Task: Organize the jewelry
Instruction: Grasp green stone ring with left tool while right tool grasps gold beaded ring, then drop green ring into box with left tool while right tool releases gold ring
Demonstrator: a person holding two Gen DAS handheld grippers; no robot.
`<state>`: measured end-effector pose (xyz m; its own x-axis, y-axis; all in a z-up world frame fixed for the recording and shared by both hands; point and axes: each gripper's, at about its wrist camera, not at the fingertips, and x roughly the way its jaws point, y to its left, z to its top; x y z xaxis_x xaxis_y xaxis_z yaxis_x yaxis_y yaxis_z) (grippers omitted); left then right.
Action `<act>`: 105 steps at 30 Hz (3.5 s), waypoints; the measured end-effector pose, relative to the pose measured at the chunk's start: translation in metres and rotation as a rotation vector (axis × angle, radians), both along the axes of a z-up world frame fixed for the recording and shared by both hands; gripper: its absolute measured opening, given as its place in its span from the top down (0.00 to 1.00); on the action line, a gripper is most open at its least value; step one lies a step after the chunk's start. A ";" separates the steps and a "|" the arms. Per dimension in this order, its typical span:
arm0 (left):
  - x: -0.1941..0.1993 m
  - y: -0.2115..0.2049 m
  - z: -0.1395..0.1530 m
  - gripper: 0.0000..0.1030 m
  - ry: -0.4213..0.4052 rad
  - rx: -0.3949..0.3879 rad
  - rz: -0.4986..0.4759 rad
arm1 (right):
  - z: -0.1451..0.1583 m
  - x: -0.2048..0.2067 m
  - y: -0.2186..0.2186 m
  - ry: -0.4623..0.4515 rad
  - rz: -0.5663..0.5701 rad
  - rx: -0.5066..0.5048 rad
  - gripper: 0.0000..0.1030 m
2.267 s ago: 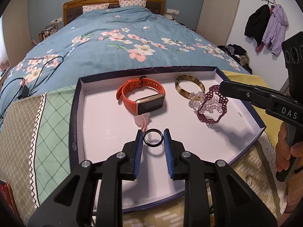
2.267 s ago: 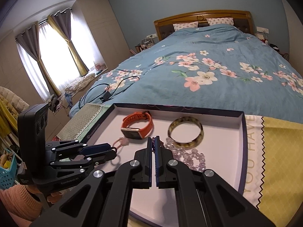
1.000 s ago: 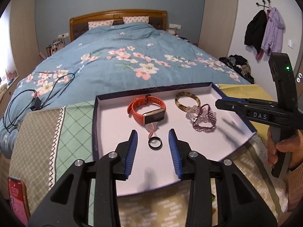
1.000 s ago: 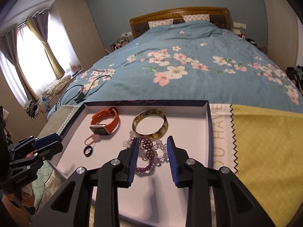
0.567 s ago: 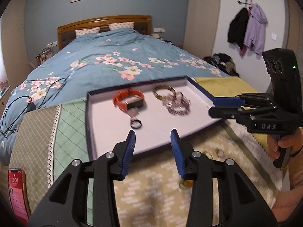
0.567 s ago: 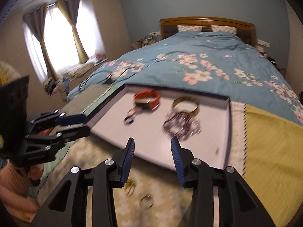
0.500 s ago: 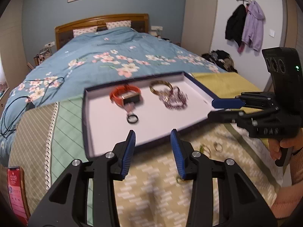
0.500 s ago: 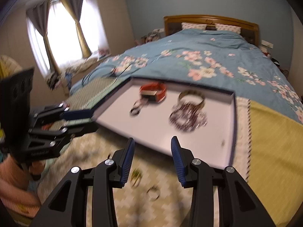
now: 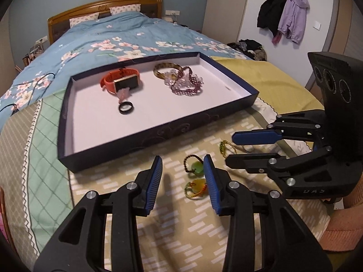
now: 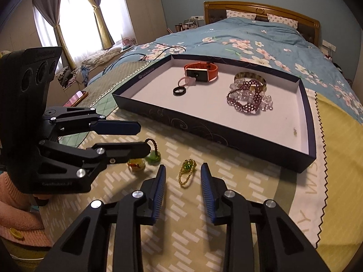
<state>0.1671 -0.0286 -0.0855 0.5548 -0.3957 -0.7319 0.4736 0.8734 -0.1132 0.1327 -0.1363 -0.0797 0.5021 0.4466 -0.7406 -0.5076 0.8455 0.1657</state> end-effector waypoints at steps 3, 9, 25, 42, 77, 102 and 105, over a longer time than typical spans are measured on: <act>0.004 -0.003 -0.004 0.65 0.017 -0.001 -0.002 | -0.001 0.001 -0.001 0.006 -0.008 0.006 0.78; 0.011 -0.007 -0.010 0.68 0.059 -0.018 -0.020 | -0.004 0.008 -0.005 0.041 -0.022 0.031 0.94; 0.014 -0.005 -0.010 0.87 0.059 -0.037 -0.001 | 0.002 0.005 -0.010 0.019 -0.030 0.053 0.99; 0.003 0.005 0.017 0.87 -0.018 -0.075 0.022 | 0.022 -0.002 -0.020 -0.048 -0.042 0.083 0.99; 0.018 0.016 0.037 0.87 -0.082 -0.077 0.068 | 0.044 0.016 -0.027 -0.091 -0.062 0.094 0.99; 0.066 0.006 0.032 0.87 -0.079 -0.022 0.101 | 0.039 0.077 -0.028 -0.052 -0.092 0.130 0.99; 0.071 0.005 0.029 0.87 -0.068 -0.017 0.104 | 0.035 0.083 -0.027 -0.043 -0.098 0.123 0.99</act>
